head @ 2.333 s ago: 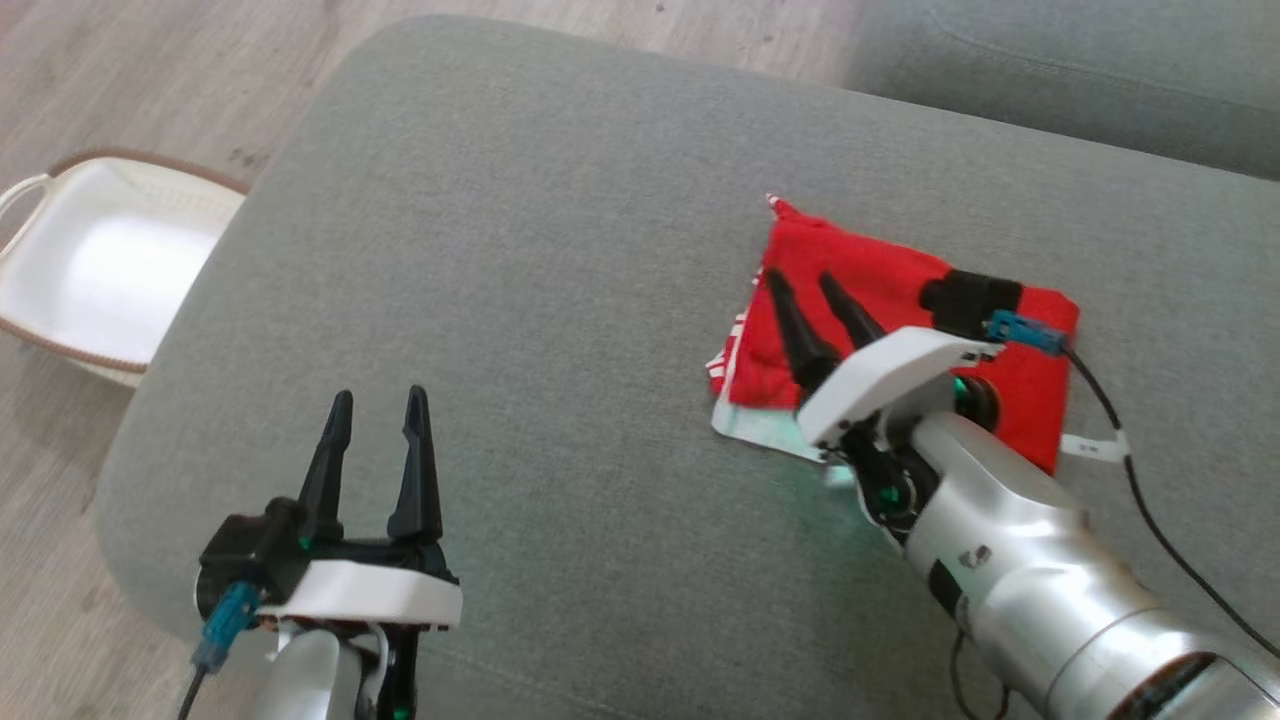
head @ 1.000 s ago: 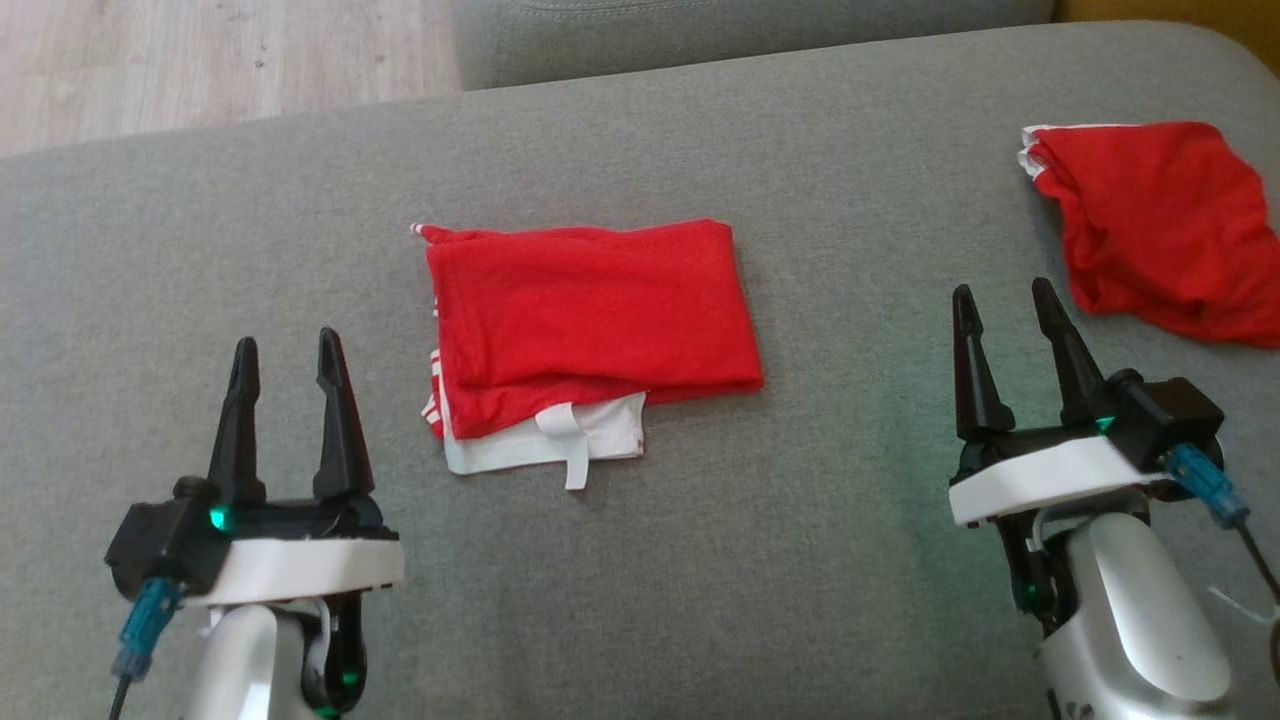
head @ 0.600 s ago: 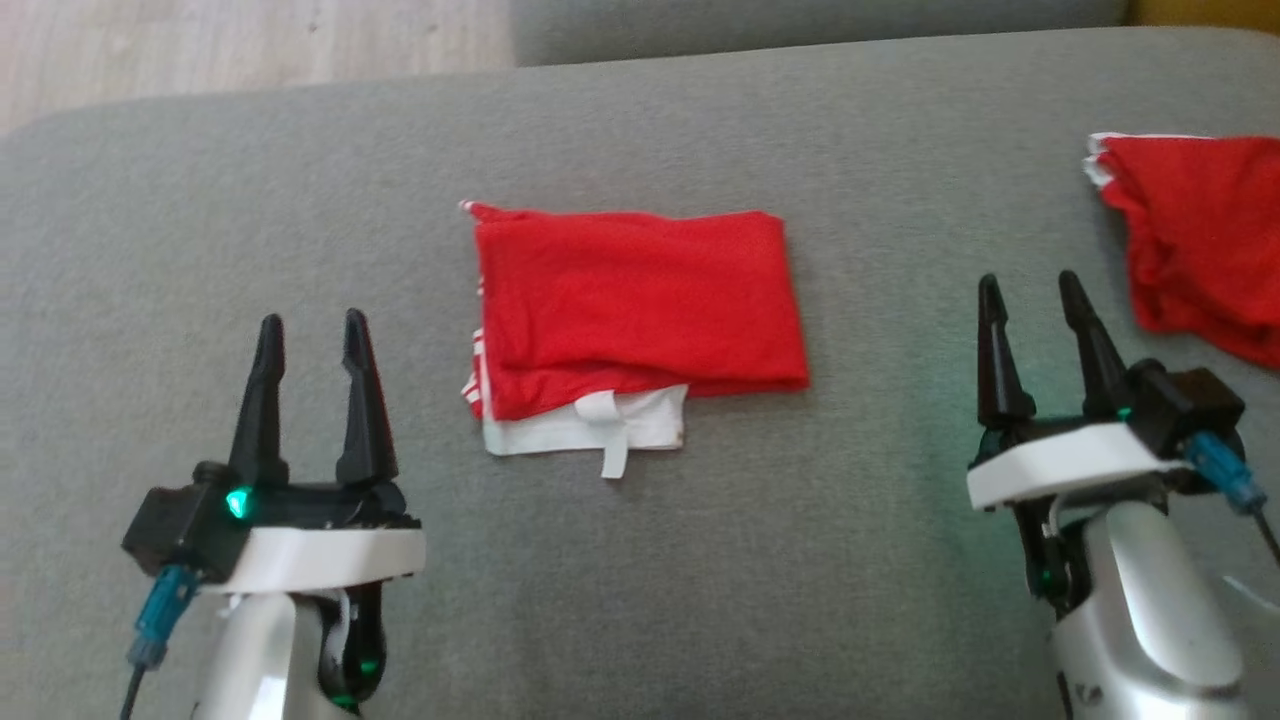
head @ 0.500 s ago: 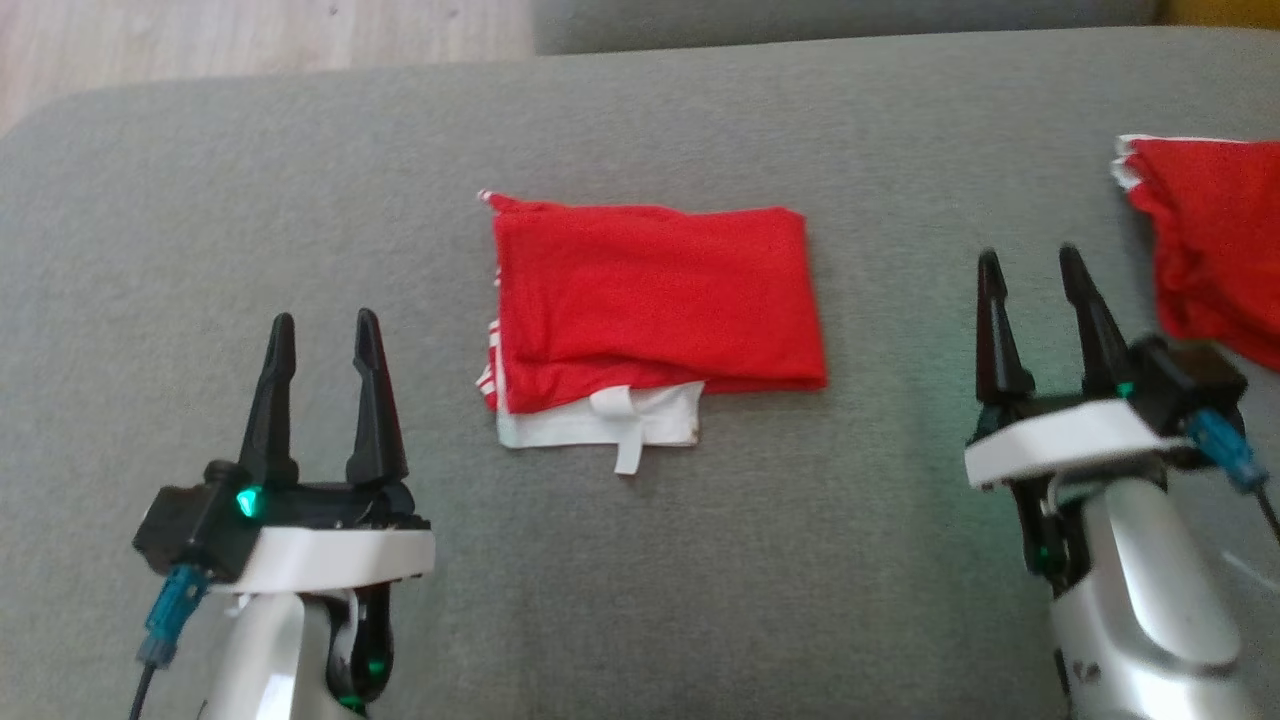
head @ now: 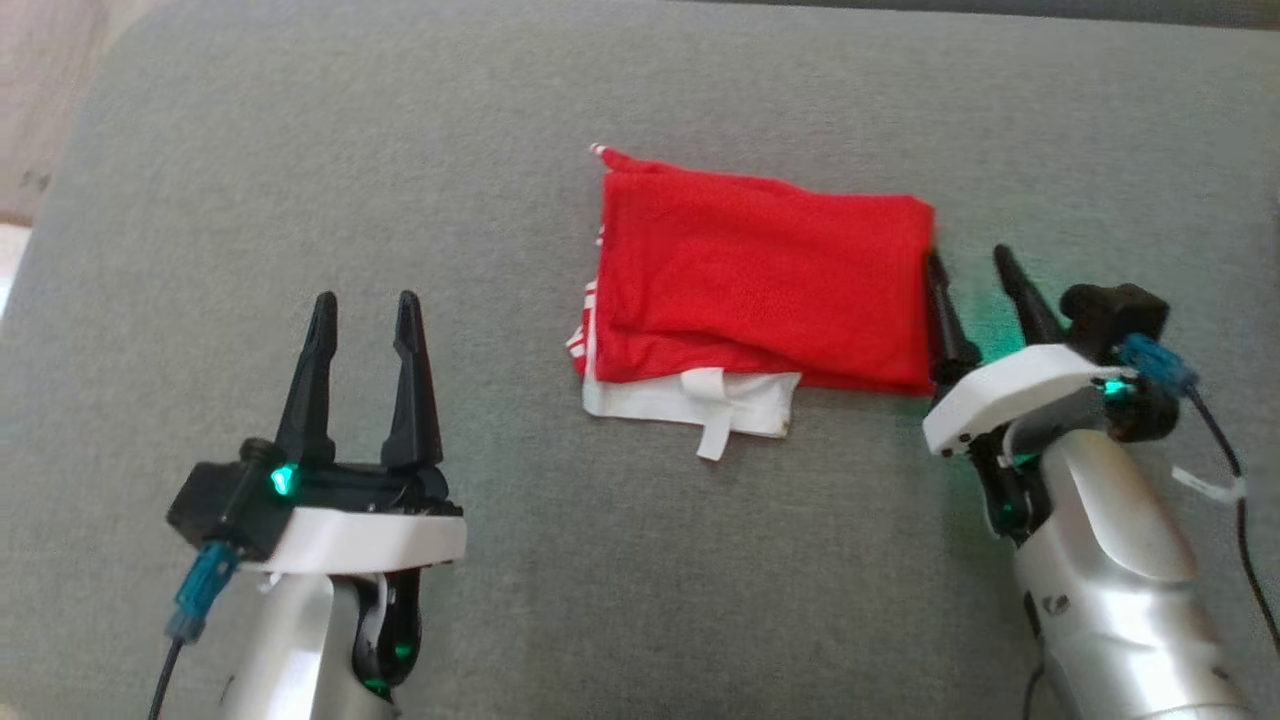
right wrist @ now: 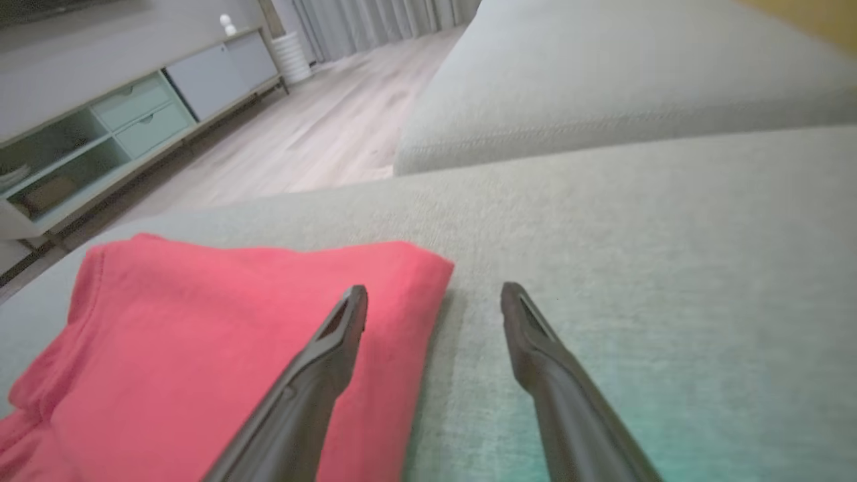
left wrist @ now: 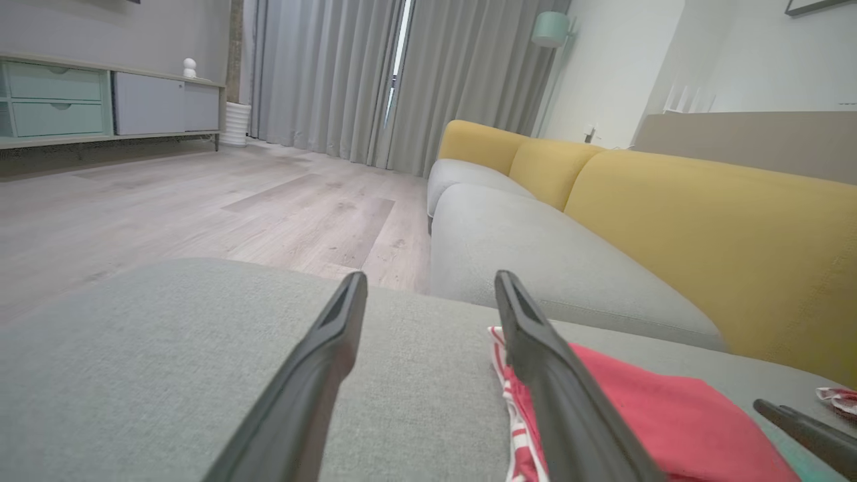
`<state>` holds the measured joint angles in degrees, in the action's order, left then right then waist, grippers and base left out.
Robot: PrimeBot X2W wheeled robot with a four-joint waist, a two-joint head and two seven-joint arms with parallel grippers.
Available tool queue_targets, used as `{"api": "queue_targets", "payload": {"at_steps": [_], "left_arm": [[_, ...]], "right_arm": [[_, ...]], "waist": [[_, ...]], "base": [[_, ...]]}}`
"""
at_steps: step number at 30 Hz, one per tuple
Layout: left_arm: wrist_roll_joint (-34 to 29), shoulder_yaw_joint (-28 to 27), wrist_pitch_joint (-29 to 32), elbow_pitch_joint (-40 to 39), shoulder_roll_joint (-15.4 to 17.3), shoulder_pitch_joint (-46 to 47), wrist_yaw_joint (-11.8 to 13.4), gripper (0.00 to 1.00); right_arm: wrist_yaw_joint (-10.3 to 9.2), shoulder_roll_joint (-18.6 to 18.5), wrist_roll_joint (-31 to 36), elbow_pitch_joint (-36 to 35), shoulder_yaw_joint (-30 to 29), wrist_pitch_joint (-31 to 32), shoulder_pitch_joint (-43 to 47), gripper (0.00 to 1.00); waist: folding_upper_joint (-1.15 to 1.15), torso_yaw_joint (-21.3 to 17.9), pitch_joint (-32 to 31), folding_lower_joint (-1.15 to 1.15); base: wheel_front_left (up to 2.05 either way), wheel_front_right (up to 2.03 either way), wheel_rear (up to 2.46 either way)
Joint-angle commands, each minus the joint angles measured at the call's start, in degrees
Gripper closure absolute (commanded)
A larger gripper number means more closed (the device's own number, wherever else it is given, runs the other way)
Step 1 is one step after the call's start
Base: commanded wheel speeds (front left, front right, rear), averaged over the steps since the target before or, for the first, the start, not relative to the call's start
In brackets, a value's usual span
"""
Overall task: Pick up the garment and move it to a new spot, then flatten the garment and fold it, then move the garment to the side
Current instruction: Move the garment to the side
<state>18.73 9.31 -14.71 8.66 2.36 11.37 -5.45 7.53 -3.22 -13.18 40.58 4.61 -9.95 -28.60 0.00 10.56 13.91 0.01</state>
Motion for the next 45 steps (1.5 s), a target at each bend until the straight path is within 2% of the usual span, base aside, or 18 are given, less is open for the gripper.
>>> {"api": "queue_targets", "payload": {"at_steps": [1, 7, 11, 12, 14, 20, 29, 32, 35, 41, 42, 45], "left_arm": [[0.4, -1.5, -0.3, -1.5, 0.5, 1.9, 0.4, 0.00], [0.9, -0.9, -0.3, -1.3, 0.5, 2.3, 0.8, 0.00], [1.0, -0.9, -0.3, -1.3, 0.5, 2.4, 0.9, 0.00], [1.0, -0.9, -0.3, -1.3, 0.5, 2.4, 1.0, 0.00], [0.9, -1.2, -0.3, -1.2, 0.5, 2.3, 1.1, 0.00], [-0.2, -1.8, -0.3, -1.4, 0.5, 1.9, 0.9, 0.00], [-1.5, -3.1, -0.3, -3.5, 0.5, 1.3, 0.5, 0.00], [-1.8, -3.2, -0.3, -3.9, 0.5, 1.3, 0.4, 0.00], [-1.3, -3.1, -0.3, -3.5, 0.5, 1.3, 0.2, 0.00], [-1.0, -2.2, -0.3, -3.0, 0.5, 1.8, 0.1, 0.00], [-1.0, -2.2, -0.3, -3.0, 0.5, 1.8, 0.1, 0.00], [-1.3, -2.0, -0.3, -2.6, 0.5, 1.9, -0.1, 0.00]], "right_arm": [[-0.04, 0.3, -1.4, -0.2, 2.2, 0.6, -1.9, 0.00], [-0.04, 0.3, -5.6, 8.0, 7.2, 3.2, -4.3, 0.00], [-0.04, 0.3, -5.4, 12.0, 9.7, 3.0, -5.9, 0.00], [-0.04, 0.3, -5.5, 12.7, 10.3, 2.7, -6.3, 0.09], [-0.04, 0.3, -5.7, 13.4, 11.2, 1.6, -7.2, 1.00], [-0.04, 0.3, -2.2, 13.9, 12.6, -2.8, -9.1, 1.00], [-0.04, -0.2, 9.6, 10.7, 11.5, -4.8, -10.5, 1.00], [-0.04, -2.9, 11.8, 8.4, 11.7, -4.8, -11.3, 1.00], [-0.04, -7.2, 12.0, 6.8, 11.6, -4.6, -11.8, 1.00], [-0.04, -16.0, 10.6, 5.2, 10.3, -3.2, -12.7, 1.00], [-0.04, -16.0, 10.6, 5.2, 10.3, -3.2, -12.7, 1.00], [-0.04, -19.2, 9.8, 5.2, 9.6, -2.5, -14.1, 1.00]], "waist": [[0.00, 1.2, 0.8, -0.01], [0.00, 2.8, 1.5, -0.01], [0.00, 3.1, 1.5, -0.01], [0.00, 3.1, 1.4, -0.01], [0.00, 2.6, 1.2, -0.01], [0.00, -1.1, -0.6, -0.01], [0.00, -11.6, -4.1, -0.01], [0.00, -14.8, -4.3, -0.01], [0.00, -17.1, -4.3, -0.01], [0.00, -19.2, -3.4, -0.01], [0.00, -19.2, -3.4, -0.01], [0.00, -19.8, -2.3, -0.01]], "base": [[0.00, 0.00, 0.00], [0.00, 0.00, 0.00], [0.00, 0.00, 0.00], [0.00, 0.00, 0.00], [0.00, 0.00, 0.00], [0.00, 0.00, 0.00], [0.00, 0.00, 0.00], [0.00, 0.00, 0.00], [0.00, 0.00, 0.00], [0.00, 0.00, 0.00], [0.00, 0.00, 0.00], [0.00, 0.00, 0.00]]}}
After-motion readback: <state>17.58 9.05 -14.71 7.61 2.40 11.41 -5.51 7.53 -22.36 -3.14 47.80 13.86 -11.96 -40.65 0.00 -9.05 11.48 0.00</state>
